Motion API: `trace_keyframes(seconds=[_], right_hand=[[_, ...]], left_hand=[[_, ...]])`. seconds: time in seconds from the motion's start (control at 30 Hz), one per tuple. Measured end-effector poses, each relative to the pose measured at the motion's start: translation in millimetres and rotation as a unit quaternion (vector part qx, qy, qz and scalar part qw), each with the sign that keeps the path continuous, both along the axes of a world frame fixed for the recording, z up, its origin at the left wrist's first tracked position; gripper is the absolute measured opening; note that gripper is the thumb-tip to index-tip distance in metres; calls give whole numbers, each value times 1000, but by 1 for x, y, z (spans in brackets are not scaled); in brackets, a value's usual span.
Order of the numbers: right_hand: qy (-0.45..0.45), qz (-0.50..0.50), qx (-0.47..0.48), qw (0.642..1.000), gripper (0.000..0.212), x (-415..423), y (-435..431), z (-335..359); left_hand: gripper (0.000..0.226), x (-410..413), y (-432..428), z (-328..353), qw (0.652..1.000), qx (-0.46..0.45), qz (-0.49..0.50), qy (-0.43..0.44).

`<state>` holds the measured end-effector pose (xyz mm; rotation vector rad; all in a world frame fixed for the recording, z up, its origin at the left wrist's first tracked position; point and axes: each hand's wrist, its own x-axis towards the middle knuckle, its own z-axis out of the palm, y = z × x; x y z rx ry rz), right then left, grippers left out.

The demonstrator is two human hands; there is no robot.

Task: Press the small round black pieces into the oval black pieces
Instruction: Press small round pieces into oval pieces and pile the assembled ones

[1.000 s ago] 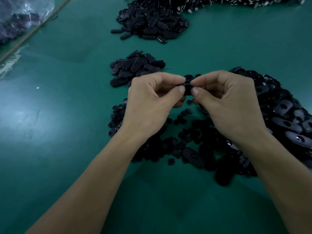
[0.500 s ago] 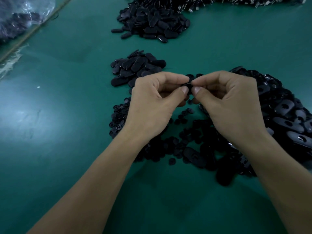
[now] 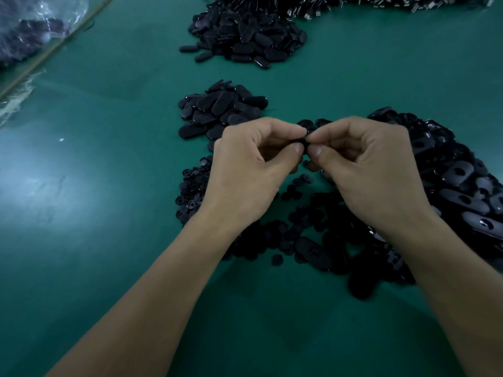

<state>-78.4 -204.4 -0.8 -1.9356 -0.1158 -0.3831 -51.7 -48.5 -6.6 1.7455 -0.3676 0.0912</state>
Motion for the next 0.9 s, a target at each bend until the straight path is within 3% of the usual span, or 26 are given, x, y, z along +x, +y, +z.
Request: trace_keyframes(seconds=[0.33, 0.57, 0.7, 0.9], right_hand=[[23, 2, 96, 995, 23, 1, 0, -2], [1, -40, -7, 999, 25, 1, 2, -3], [14, -43, 21, 999, 19, 1, 1, -7], [-16, -32, 28, 999, 19, 1, 5, -7]], left_hand=[[21, -1, -1, 1, 1000, 10, 12, -14], [23, -2, -1, 0, 997, 59, 18, -37], [24, -5, -4, 1, 992, 91, 34, -78], [23, -1, -3, 1, 997, 35, 52, -53]])
